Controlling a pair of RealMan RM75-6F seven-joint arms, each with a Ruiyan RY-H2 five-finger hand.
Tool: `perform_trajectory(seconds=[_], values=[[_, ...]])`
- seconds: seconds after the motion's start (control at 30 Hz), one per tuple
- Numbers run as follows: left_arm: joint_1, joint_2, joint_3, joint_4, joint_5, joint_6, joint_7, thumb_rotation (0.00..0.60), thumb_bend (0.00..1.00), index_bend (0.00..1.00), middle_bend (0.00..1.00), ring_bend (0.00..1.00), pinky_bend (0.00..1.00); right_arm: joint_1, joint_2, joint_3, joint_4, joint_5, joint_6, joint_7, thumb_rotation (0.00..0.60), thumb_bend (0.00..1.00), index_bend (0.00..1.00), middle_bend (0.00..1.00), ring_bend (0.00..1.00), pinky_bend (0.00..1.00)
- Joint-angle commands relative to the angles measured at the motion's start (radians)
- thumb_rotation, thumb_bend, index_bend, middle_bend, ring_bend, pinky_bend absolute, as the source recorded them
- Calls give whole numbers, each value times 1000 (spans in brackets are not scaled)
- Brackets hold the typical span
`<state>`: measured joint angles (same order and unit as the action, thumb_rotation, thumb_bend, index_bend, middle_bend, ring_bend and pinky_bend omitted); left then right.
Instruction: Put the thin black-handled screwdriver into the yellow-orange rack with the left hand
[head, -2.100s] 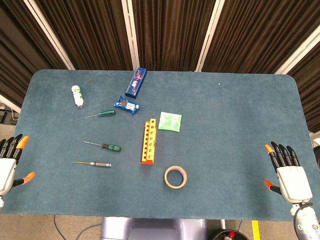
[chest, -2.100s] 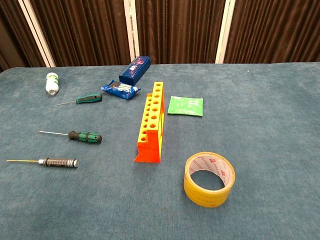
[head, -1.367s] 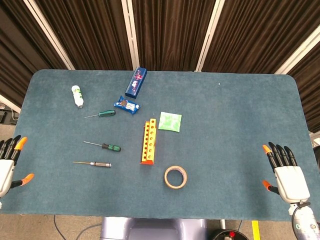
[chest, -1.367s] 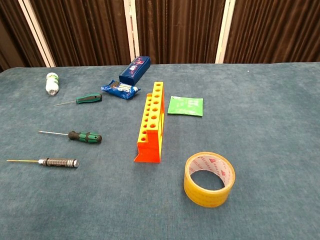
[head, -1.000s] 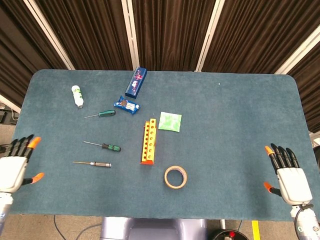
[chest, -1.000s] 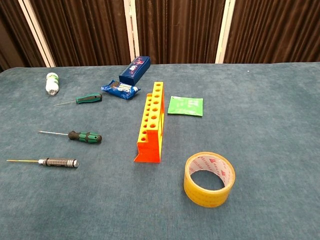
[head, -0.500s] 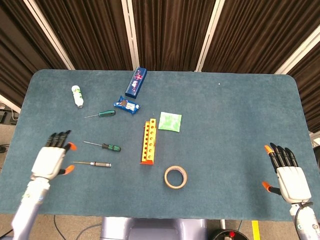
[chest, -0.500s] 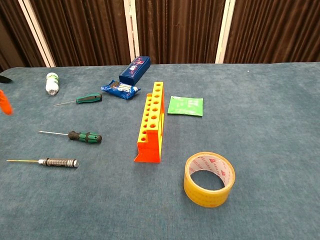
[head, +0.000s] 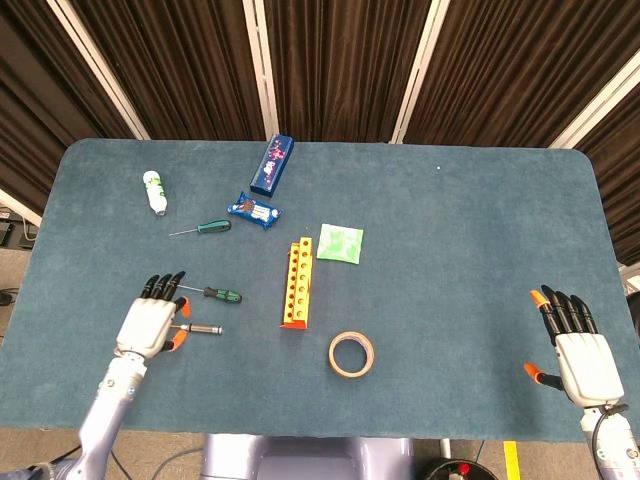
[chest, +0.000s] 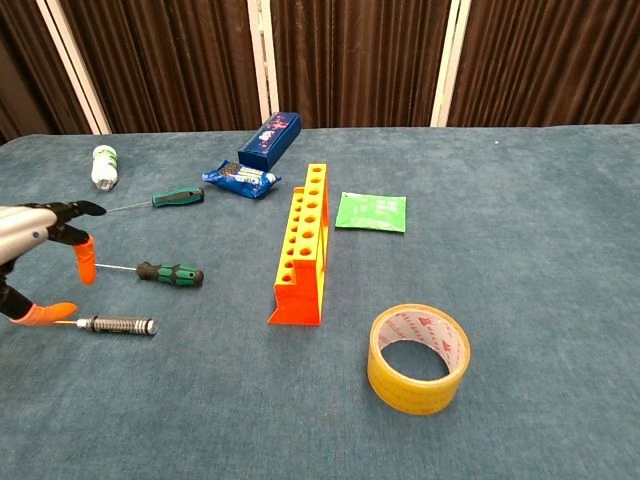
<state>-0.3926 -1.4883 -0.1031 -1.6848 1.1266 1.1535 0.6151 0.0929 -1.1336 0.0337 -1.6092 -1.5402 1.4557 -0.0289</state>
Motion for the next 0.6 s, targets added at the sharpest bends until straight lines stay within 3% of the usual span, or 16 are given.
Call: perform_trajectory(seconds=[0.03, 0.6], values=[[-11, -19, 2, 14, -17, -3, 13, 600, 308, 454, 0, 0, 0, -1, 1, 0, -1, -1, 2, 3, 600, 0, 11, 0, 0, 0], [-58, -115, 17, 98, -86, -19, 57, 600, 308, 456, 0, 0, 0, -2, -2, 3, -1, 4, 4, 11, 600, 0, 16, 0, 0, 0]])
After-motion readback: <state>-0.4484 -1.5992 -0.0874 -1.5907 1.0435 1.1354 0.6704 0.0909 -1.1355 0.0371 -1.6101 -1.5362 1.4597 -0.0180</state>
